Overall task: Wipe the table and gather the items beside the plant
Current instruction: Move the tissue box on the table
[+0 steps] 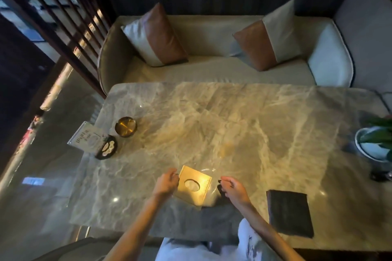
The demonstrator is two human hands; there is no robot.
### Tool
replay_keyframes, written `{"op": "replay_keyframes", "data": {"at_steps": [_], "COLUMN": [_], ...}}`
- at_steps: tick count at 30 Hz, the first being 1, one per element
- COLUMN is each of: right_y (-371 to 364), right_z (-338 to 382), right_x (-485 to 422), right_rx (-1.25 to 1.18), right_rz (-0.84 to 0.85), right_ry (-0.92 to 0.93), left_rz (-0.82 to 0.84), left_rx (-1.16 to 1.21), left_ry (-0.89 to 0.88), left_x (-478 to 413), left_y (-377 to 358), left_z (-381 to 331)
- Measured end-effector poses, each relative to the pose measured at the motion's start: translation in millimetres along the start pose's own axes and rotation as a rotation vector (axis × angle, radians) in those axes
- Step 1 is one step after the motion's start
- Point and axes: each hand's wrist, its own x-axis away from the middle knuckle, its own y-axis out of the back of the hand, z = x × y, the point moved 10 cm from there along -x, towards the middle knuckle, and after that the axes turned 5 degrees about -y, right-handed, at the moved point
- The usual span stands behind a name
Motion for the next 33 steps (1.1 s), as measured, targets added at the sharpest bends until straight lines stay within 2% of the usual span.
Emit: {"op": "replay_keyframes", "data": {"at_steps": [4,9,11,13,16,19,26,33], "right_y": [-19,-54,-69,-79,-89,-114,-237,-376], "right_z": [-6,-19,-19,-25,-34,0,64,116], "right_x": [12,26,32,27,5,16,13,6], "right_rx": [-0.001,-0.212,-0.246,-0.254,-0.074,0.069,0.408,0.622], "right_rz": [0.033,0.101,0.14,0.109,-0.018,-0.055,0.096,0.201], "right_ry": [-0.111,-0.288,-0.27,-0.232,-0.163,-0.136,0.007,0.109], "left_rz": [0.005,0.045,0.094,0.114,0.132,0.1,-0.127,-0.365], "left_rx": [0.068,0.097,0.056,0.011,-0.005,0.065,0.276,0.445], "left_ry": [0.067,0.15,0.109,0.029,-0.001,0.084,0.231,0.372], "left_x": [-7,-35,-19,0,7,8,30,72], "left_y": [-6,-29,-32,-24,-12,10,103,196], "left_z": [15,58,42,18,19,54,162,231]}}
